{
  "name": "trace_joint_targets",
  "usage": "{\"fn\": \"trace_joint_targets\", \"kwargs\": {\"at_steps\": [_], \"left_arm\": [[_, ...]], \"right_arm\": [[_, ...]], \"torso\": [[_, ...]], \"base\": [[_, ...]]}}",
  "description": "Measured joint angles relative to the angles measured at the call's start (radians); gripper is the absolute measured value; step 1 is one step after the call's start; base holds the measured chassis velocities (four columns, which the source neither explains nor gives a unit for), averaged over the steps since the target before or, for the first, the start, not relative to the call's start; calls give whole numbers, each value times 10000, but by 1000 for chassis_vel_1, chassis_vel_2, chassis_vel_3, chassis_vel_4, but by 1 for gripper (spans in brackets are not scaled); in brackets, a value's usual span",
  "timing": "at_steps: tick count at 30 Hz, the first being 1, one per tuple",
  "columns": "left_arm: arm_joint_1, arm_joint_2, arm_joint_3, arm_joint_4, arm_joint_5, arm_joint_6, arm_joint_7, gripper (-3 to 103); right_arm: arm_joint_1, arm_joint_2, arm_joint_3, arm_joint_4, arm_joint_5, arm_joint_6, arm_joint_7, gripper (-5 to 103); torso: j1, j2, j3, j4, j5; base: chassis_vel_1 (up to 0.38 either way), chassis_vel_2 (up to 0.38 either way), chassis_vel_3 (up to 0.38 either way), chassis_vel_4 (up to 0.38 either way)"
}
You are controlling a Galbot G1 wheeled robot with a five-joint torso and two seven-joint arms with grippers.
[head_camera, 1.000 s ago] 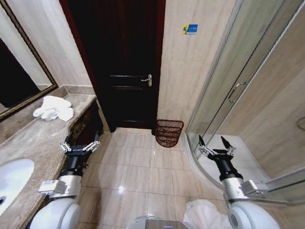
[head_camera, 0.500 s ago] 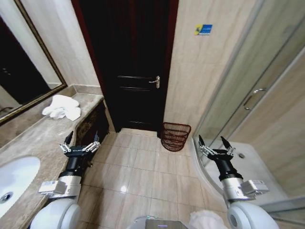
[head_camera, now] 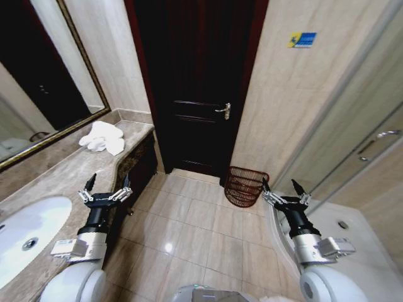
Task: Discard the used towel into the hamper.
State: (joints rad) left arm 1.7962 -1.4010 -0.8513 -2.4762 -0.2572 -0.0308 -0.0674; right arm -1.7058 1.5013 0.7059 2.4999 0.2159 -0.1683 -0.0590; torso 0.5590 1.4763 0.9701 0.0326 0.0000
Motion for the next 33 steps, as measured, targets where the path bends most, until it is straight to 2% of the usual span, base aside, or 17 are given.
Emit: {"fn": "trace_joint_targets", "kwargs": {"at_steps": [33], "left_arm": [[196, -231, 36, 117, 122, -315, 17, 100]], "right_arm": [[-5, -142, -122, 1, -136, 75, -13, 100]], "torso": [[-1, 0, -1, -2, -3]], "base": [[-55, 169, 170, -59]]}}
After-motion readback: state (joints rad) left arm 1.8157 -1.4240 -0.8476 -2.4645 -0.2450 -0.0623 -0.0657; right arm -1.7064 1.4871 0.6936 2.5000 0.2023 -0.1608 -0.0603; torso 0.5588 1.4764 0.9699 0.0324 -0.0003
